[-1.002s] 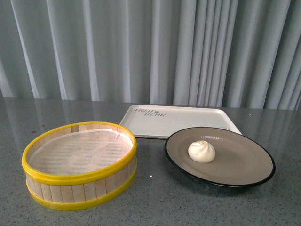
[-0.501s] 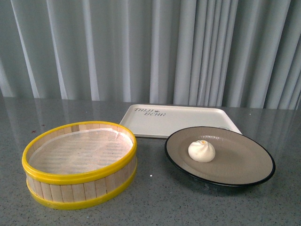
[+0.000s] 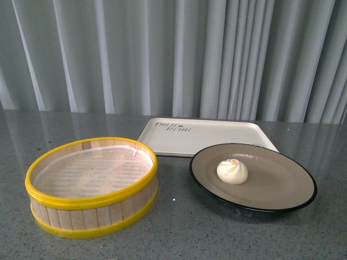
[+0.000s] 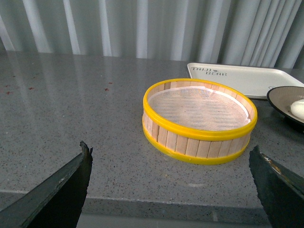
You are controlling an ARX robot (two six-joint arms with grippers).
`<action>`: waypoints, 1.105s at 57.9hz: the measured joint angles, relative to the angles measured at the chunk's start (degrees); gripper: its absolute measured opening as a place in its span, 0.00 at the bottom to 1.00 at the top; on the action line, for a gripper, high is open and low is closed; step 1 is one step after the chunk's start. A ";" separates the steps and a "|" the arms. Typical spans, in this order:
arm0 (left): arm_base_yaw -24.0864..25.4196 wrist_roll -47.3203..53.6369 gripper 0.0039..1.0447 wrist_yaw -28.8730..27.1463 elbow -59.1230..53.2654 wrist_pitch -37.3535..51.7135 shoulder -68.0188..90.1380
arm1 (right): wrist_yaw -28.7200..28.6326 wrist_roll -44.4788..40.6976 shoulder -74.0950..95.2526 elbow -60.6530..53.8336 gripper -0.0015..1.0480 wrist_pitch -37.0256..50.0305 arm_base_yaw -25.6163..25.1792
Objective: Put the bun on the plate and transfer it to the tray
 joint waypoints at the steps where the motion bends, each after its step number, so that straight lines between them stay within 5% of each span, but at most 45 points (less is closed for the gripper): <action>1: 0.00 0.00 0.94 0.00 0.00 0.00 0.00 | -1.68 -4.44 3.58 1.44 0.92 0.92 0.24; 12: 0.00 0.00 0.94 0.00 0.00 0.00 0.00 | -5.09 -28.61 19.61 7.87 0.92 3.08 5.20; 27: 0.00 0.00 0.94 0.00 0.00 0.00 0.00 | -4.55 -47.65 34.82 13.57 0.92 11.23 9.42; 42: 0.00 0.00 0.94 0.00 0.00 0.00 0.00 | -7.50 -57.59 46.40 19.61 0.92 14.29 9.99; 64: 0.00 0.00 0.94 0.00 0.00 0.00 0.00 | -8.90 -61.61 56.57 27.58 0.92 17.09 11.76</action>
